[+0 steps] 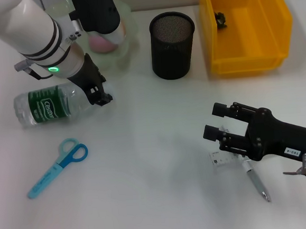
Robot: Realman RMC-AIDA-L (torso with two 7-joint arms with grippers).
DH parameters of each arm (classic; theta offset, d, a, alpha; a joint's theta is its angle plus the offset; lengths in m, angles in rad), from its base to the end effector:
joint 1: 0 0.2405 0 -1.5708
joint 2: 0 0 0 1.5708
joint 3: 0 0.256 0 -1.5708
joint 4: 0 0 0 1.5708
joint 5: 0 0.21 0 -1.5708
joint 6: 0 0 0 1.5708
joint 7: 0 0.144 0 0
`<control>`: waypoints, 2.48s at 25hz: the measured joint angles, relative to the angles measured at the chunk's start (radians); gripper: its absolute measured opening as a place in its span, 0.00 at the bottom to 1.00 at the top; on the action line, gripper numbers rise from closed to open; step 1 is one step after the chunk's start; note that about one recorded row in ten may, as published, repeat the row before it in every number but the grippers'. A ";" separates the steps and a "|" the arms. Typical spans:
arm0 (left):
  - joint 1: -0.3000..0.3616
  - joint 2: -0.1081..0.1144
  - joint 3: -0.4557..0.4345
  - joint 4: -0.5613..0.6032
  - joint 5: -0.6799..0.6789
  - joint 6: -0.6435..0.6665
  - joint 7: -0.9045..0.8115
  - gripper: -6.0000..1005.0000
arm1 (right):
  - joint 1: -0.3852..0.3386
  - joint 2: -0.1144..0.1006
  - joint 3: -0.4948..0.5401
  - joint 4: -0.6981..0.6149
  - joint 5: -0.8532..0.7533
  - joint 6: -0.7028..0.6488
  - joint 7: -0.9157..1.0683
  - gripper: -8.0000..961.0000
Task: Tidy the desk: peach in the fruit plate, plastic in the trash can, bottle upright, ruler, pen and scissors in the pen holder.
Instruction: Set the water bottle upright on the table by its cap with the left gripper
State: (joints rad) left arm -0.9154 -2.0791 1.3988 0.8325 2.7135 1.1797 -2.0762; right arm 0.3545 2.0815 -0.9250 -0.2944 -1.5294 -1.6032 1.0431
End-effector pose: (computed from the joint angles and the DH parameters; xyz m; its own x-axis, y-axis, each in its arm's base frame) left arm -0.1717 0.4238 -0.0449 0.8595 0.1970 -0.4717 0.0100 -0.9290 -0.3699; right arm 0.2860 0.2537 -0.0457 0.5698 -0.3343 -0.7507 -0.5513 -0.8329 -0.0476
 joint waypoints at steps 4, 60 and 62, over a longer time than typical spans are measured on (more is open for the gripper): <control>0.005 0.000 0.004 0.020 -0.001 0.004 0.001 0.44 | 0.000 0.000 0.000 0.000 0.000 0.006 0.000 0.75; 0.202 0.008 -0.055 0.504 -0.079 0.193 -0.053 0.43 | 0.087 0.002 0.042 0.046 0.005 0.083 0.003 0.75; 0.211 0.008 -0.068 0.520 -0.099 0.199 -0.053 0.43 | 0.089 0.002 0.041 0.046 0.005 0.083 0.007 0.75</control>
State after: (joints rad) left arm -0.7046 -2.0708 1.3310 1.3528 2.6142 1.3784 -2.1292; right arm 0.4436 2.0830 -0.8835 -0.2485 -1.5246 -1.5203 1.0503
